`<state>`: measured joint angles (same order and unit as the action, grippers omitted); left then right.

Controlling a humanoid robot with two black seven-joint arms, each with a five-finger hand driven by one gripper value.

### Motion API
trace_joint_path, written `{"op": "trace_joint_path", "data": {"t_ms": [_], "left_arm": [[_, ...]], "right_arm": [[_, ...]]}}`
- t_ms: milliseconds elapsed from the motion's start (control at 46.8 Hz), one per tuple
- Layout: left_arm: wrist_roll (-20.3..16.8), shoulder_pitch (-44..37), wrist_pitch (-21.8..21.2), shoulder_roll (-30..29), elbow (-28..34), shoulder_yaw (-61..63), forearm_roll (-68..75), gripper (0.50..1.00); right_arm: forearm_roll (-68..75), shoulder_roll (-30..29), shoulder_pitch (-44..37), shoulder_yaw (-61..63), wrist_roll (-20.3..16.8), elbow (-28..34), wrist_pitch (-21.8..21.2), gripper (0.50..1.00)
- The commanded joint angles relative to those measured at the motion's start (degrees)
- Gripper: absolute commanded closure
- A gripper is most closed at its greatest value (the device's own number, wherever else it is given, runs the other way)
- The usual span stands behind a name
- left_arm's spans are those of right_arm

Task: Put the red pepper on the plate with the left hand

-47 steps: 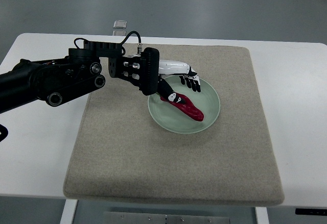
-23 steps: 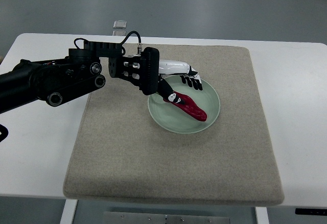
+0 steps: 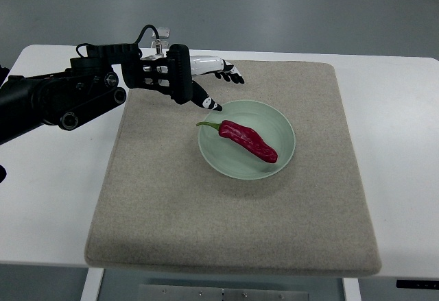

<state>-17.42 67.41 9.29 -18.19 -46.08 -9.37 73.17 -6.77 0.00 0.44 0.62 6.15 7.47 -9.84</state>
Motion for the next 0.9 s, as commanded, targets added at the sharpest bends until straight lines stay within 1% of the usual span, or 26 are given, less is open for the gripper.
{"op": "trace_joint_path", "data": {"t_ms": [0,43,85,150,235,299,491,619,726,876], "left_arm": [[0.0,0.1,-0.2,0.0,2.4,-0.1,-0.7,0.654],[0.0,0.1,-0.2,0.0,3.6,-0.1,-1.7,0.645],[-0.1,0.0,-0.2,-0.1,4.9,-0.1,-3.1,0.607],[0.0,0.0,-0.4,-0.1,6.8,0.0,-5.8,0.579],[0.0,0.0,-1.1,-0.1,9.0,0.0,-9.4,0.566],[0.0,0.0,-1.9,-0.1,10.5,0.1,-11.4,0.542],[0.0,-0.1,-3.1,-0.1,12.7,-0.1,-15.0,0.542],[0.0,-0.1,-6.1,-0.1,15.5,0.0,-21.7,0.542],[0.2,-0.1,-8.5,0.0,17.3,-0.1,-29.4,0.542],[0.6,-0.3,-11.0,0.1,18.6,0.0,-46.9,0.542]], "right_arm": [[0.0,0.0,0.0,0.0,0.0,0.0,0.0,0.572],[0.0,0.0,0.0,0.0,0.0,0.0,0.0,0.572],[0.0,0.0,0.0,0.0,0.0,0.0,0.0,0.572],[0.0,0.0,0.0,0.0,0.0,0.0,0.0,0.572],[0.0,0.0,0.0,0.0,0.0,0.0,0.0,0.572],[0.0,0.0,0.0,0.0,0.0,0.0,0.0,0.572],[0.0,0.0,0.0,0.0,0.0,0.0,0.0,0.572],[0.0,0.0,0.0,0.0,0.0,0.0,0.0,0.572],[0.0,0.0,0.0,0.0,0.0,0.0,0.0,0.572],[0.0,0.0,0.0,0.0,0.0,0.0,0.0,0.572]]}}
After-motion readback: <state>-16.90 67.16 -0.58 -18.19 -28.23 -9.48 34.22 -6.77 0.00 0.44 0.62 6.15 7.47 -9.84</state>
